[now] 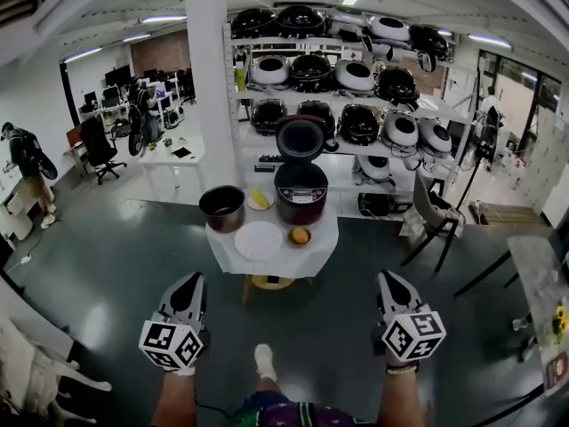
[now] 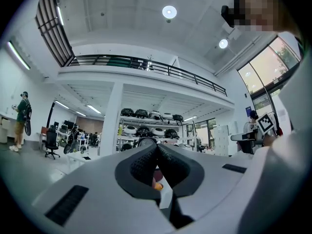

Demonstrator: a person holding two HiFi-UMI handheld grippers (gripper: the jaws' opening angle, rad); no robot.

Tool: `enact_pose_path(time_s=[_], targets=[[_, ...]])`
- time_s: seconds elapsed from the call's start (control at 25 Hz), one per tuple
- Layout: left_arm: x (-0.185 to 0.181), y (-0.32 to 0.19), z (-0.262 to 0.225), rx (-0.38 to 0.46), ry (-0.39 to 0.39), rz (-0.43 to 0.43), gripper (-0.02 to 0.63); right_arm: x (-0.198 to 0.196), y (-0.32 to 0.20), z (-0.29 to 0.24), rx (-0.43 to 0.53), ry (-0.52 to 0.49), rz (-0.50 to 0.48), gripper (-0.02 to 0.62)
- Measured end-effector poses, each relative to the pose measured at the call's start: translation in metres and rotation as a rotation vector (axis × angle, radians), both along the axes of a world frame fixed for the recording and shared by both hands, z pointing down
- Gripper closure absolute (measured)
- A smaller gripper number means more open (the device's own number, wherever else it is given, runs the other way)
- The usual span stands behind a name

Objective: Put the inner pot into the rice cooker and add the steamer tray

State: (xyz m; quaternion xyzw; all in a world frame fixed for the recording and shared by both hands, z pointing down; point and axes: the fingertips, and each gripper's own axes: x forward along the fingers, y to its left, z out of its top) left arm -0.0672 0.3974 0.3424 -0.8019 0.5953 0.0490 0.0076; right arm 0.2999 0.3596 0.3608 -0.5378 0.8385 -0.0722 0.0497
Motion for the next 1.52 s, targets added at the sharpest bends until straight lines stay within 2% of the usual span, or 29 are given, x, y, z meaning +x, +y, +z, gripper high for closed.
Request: enact_pose_path(time_s=[0.52,1.04,1.32,1.52], targets=[[-0.020,-0.066,0.006,-0.010,0.010,-0.016,0.586,-0.023,-0.071,-0.006,0.042,0.019,0.000,0.588],[-0.061,-0.167,0.004,-0.007,-0.003,-0.072,0.586,-0.093,-0.204,-0.017,0.024,0.096,-0.096,0.588],[-0.094,-0.234,-0.008,-0.009,0.004,-0.095,0.586,-0.119,-0.270,-0.024,-0.003,0.092,-0.111,0.588],[-0.126,-0.285,-0.022,-0.007,0.010,-0.089,0.586,-0.154,-0.329,-0.034,-0.009,0.079,-0.120,0.588]])
